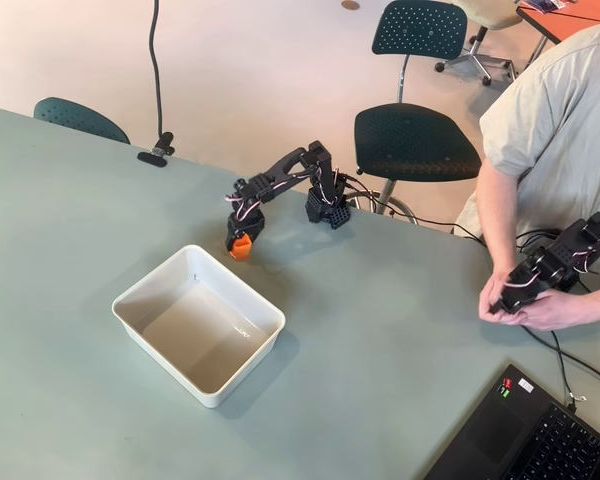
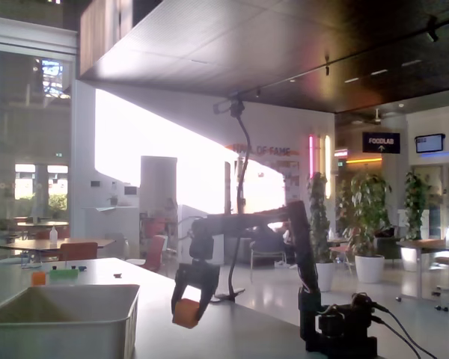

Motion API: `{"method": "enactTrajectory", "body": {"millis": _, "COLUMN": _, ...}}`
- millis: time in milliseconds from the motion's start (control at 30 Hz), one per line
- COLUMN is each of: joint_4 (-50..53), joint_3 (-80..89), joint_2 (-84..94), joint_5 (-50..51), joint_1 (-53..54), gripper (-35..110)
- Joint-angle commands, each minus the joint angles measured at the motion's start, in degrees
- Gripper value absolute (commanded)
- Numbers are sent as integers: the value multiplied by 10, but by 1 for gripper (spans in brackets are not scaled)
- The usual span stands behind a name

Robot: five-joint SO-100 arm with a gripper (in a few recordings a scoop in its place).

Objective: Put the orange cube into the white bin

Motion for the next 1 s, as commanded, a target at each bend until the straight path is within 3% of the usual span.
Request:
{"method": "enactTrajectory", "body": {"millis": 0, "joint_4": 2, "joint_3": -33, "joint_2": 62, "joint_5": 3, "joint_1": 22, "gripper": 28}}
{"method": "enactTrajectory", "body": {"millis": 333, "joint_4": 0, "joint_3": -149, "joint_2": 184, "joint_5": -9, "joint_1": 93, "gripper": 28}}
{"method": "enactTrajectory", "body": {"millis": 733, "joint_4": -32, "joint_3": -371, "joint_2": 33, "joint_5": -27, "joint_1": -155, "gripper": 28}}
{"method": "enactTrajectory", "body": {"millis": 967, "joint_4": -124, "joint_3": -417, "joint_2": -108, "joint_5": -26, "joint_1": -207, "gripper": 28}}
